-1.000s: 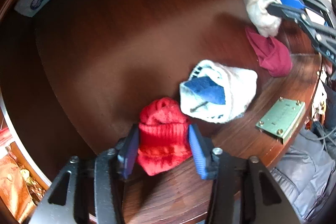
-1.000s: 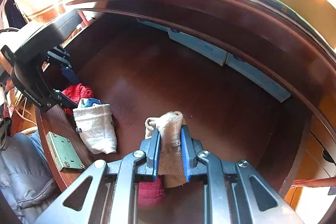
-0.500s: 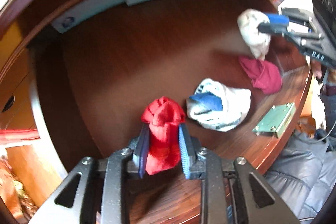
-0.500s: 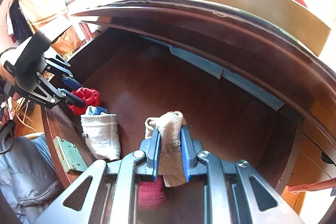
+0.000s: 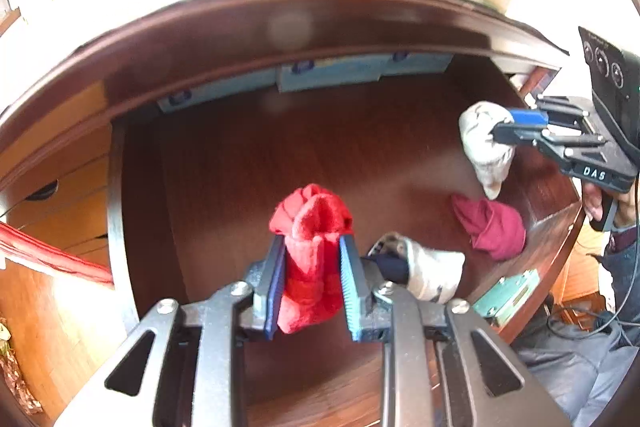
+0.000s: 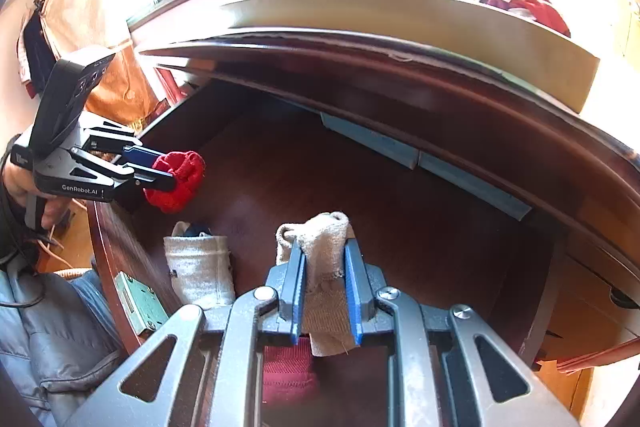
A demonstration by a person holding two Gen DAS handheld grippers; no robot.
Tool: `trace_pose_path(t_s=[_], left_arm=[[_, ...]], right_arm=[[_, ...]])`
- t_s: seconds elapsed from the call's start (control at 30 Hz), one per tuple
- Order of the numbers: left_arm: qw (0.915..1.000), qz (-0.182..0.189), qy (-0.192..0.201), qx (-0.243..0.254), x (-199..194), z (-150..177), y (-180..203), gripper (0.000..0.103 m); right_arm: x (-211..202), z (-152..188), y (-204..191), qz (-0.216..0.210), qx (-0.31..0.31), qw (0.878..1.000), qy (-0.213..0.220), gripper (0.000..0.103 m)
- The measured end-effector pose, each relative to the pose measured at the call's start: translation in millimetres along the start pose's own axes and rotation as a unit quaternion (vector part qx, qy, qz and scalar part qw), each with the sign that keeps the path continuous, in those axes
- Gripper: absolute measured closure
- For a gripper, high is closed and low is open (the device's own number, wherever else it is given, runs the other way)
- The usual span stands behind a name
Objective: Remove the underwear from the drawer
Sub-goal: 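Lift the beige sock with the right tool while the left tool lifts the red sock toward the tray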
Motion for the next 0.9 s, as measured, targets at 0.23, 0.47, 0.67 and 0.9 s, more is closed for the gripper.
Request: trace_pose_path(t_s=[0.23, 0.47, 0.67, 0.9], left_arm=[[0.9971, -0.043, 0.063, 0.005, -10, -11, 15, 0.079], [0.9930, -0.066, 0.096, 0.019, -20, -13, 23, 0.079], [0.9919, -0.068, 0.105, 0.025, -16, -15, 32, 0.079], [0.9895, -0.073, 0.122, 0.022, -19, -15, 34, 0.079]], right_arm=[[-11, 2, 4, -0.001, 0.006, 1.000, 0.018, 0.083], [-18, 4, 9, -0.008, 0.013, 0.999, 0.031, 0.083], [-24, 4, 11, -0.009, 0.013, 0.999, 0.043, 0.083], [-30, 5, 10, -0.010, 0.013, 0.998, 0.057, 0.083]])
Point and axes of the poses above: each gripper's, at about its wrist camera, not at the fingertips, and x roughly the way its jaws point, y to its right, z to its underside, the point moved 2 cm from there along x, roughly the way its jaws point, and after that the axes turned 2 degrees about y, right-handed, at the moved point
